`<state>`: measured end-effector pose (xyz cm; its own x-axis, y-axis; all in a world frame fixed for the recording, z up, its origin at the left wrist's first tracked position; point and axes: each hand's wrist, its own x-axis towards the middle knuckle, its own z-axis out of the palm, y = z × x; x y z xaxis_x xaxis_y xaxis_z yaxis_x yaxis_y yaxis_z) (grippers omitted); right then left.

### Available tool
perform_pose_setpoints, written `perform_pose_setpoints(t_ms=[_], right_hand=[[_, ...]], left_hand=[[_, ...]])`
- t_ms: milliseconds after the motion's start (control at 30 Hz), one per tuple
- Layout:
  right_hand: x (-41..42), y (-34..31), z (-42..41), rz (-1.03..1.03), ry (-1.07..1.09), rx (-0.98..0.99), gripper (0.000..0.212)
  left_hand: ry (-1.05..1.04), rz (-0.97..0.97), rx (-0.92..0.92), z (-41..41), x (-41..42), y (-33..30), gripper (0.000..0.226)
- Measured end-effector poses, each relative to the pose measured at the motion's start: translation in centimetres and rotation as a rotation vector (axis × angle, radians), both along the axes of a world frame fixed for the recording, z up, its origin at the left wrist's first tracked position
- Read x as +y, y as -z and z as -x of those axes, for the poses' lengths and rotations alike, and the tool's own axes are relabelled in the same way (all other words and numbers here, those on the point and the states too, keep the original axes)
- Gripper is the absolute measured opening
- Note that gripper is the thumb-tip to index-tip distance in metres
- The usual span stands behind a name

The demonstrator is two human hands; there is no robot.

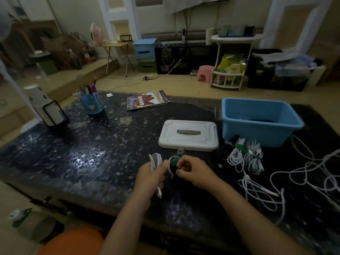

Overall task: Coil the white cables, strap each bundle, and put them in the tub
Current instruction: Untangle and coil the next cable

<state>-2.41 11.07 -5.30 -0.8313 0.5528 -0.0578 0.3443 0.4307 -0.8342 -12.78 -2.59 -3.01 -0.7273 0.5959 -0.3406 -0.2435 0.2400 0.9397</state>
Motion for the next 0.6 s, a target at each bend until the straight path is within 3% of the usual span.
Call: perform_pose_setpoints(t_ms=[367,600], right_hand=[[0.5,0.4,-2.2,0.116,-0.093,0.032,0.019],[1.8,-0.8,-3.8,0.428,-0.016,0.078,0.016]], left_hand=[[-0.054,0.143,0.064,-1.8,1.8,0.8,0.016],[-0.101,0.138,0.142,-0.9,2.2,1.7,0.016]])
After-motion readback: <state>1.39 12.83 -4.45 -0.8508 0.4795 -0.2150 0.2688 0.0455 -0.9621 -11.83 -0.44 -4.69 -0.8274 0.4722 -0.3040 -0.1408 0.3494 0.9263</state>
